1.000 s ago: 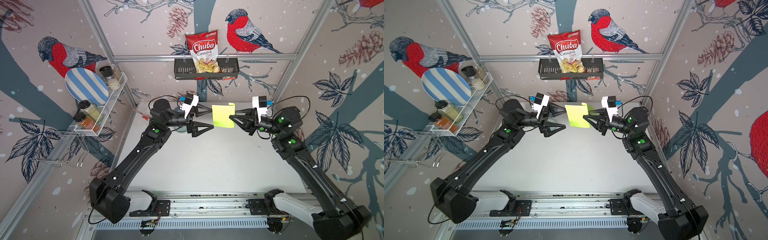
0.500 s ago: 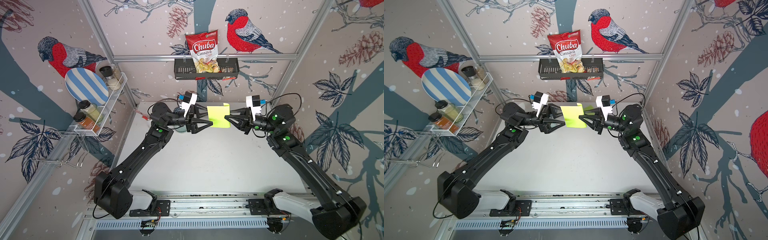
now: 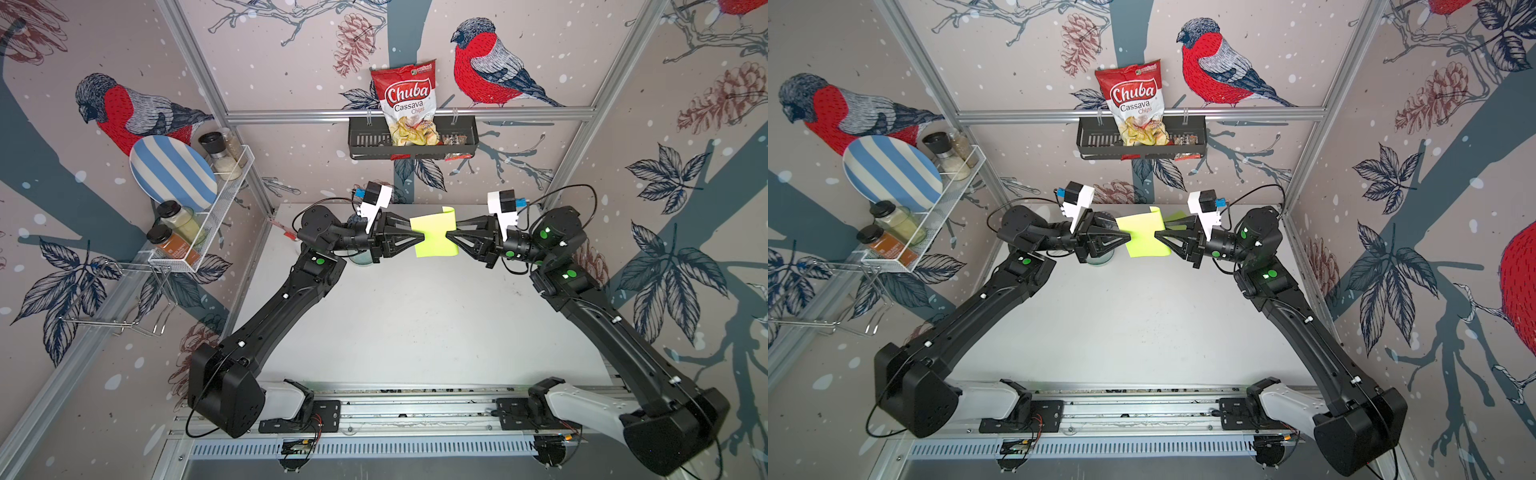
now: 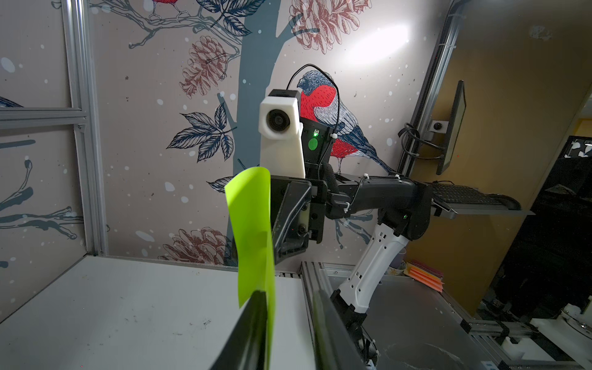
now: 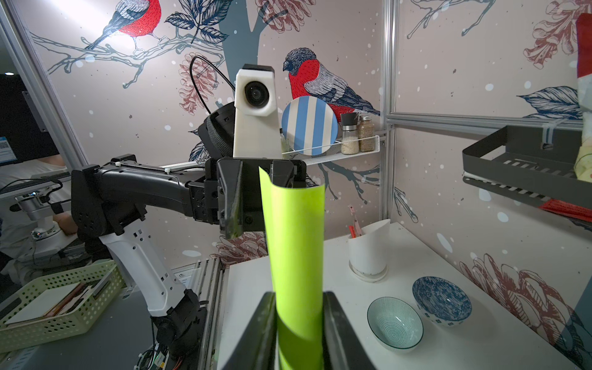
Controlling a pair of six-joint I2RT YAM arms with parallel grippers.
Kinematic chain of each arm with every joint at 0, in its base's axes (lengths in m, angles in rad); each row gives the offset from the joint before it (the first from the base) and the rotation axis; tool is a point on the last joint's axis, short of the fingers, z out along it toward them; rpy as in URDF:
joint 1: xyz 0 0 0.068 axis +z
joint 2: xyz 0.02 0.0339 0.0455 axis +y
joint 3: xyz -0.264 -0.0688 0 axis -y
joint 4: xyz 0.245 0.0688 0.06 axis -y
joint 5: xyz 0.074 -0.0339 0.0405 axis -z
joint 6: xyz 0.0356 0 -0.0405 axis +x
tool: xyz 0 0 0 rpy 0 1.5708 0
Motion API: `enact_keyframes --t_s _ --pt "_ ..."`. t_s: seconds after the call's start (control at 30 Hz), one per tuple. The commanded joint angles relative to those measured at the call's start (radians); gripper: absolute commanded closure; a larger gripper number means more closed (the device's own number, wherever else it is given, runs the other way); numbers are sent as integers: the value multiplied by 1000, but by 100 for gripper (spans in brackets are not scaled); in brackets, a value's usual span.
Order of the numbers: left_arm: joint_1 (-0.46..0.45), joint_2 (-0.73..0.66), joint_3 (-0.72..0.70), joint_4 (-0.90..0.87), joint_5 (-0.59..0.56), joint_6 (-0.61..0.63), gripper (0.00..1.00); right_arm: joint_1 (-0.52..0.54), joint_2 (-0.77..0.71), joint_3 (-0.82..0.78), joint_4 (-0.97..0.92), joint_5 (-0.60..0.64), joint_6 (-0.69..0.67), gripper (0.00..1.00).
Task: Fold the square paper along the opposite sides
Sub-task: Pick up the paper from the center of the board.
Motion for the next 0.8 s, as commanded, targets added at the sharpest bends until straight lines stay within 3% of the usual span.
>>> enact_keyframes --t_s 0.0,0.37,0.5,0.63,0.77 --pt "3 -6 7 27 -2 7 74 2 -4 9 21 -5 -7 71" --pt "10 -15 2 24 -30 15 90 16 -4 8 14 -3 -8 71" --pt "12 -13 5 13 -38 17 100 22 -5 7 11 -2 -10 69" --pt "16 -11 14 -26 -51 37 100 30 -19 1 -9 30 -23 53" --pt "17 -14 37 -109 -70 86 100 27 -72 -21 -54 330 -33 28"
